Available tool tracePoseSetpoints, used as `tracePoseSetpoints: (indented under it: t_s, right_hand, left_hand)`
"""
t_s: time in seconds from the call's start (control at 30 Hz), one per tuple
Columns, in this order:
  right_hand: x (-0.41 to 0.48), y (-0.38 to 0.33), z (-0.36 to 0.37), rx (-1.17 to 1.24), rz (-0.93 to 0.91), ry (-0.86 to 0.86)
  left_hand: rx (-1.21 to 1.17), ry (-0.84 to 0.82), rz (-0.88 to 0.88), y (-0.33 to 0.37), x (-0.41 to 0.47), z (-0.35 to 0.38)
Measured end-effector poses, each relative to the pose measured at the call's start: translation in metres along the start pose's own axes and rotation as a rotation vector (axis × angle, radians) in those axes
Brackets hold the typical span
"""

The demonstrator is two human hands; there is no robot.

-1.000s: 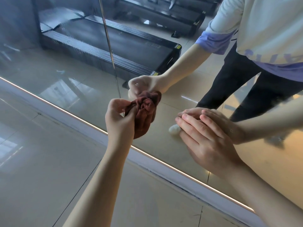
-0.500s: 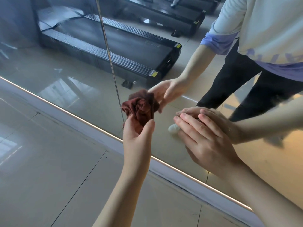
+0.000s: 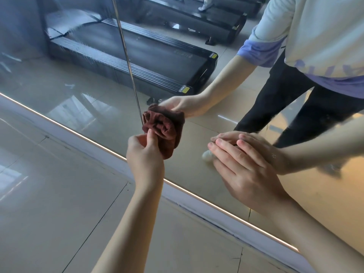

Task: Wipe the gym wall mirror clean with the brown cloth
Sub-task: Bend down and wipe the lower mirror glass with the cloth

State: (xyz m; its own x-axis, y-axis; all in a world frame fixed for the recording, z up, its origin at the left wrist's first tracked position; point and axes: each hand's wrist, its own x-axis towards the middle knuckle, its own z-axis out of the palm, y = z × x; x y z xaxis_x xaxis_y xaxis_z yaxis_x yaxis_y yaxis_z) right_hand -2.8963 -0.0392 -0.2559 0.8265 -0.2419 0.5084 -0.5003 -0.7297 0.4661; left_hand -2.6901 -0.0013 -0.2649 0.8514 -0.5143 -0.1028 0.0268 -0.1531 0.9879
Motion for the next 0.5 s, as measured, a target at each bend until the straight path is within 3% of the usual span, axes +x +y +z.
tracePoseSetpoints:
  t_s: [0.17,0.3,0.43,0.5]
  right_hand:
    - [-0.001,0.001,0.000,-0.005,0.002,-0.007]
    - [0.000,-0.001,0.002,0.015,0.017,0.036]
    - [0.000,-0.003,0.004,0.029,0.027,0.043]
    - [-0.001,-0.002,0.004,0.023,0.018,0.040]
  left_hand:
    - [-0.250,-0.020,-0.012,0.005,-0.017,0.026]
    - [-0.322,0.061,0.021,-0.002,-0.026,0.034]
    - [-0.338,0.063,-0.140,-0.026,-0.030,0.037]
    - [-0.376,0.064,-0.083,-0.020,-0.033,0.040]
